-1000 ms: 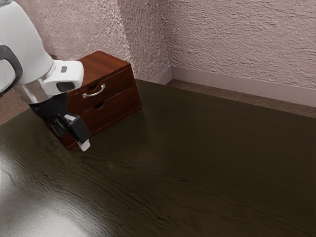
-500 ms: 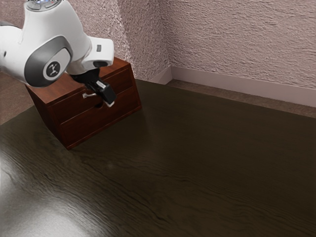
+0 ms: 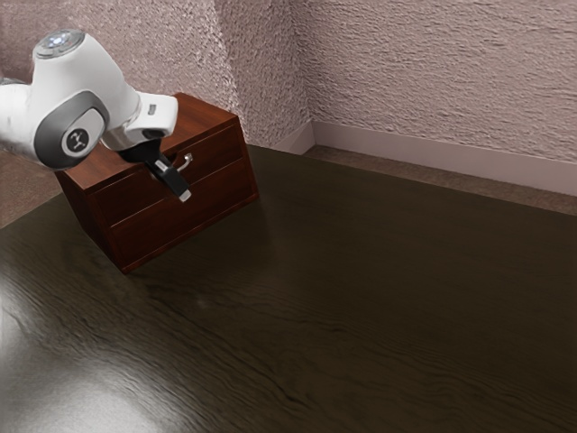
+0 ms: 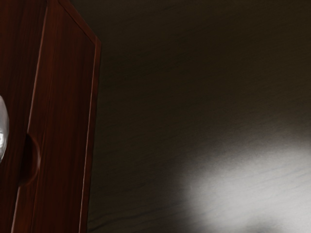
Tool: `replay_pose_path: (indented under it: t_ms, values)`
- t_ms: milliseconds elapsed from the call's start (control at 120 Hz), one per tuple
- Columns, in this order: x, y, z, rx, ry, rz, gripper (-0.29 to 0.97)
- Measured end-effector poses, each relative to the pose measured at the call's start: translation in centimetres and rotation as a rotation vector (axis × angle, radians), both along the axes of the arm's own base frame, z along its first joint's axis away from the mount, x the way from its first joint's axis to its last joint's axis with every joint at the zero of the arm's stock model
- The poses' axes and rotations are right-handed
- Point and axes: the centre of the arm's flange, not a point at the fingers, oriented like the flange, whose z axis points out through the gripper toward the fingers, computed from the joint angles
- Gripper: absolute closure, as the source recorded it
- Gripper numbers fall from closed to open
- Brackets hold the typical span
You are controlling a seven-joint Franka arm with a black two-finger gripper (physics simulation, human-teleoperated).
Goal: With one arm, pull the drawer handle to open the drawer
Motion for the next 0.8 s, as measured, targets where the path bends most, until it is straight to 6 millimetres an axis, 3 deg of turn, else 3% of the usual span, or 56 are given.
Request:
replay_pose_path:
  t_ms: [217,400,475,633,800]
  values:
    - [4.7,1.7,-2.4,0.015,0.009,-0.015,0.00]
    - [7.0,-0.6,-2.8,0.139,0.065,-0.062,0.00]
    - [7.2,-1.1,-2.8,0.167,0.096,-0.053,0.00]
    - [6.9,-0.5,-3.5,0.194,0.152,0.005,0.00]
    - [7.2,0.3,-2.9,0.227,0.156,0.066,0.00]
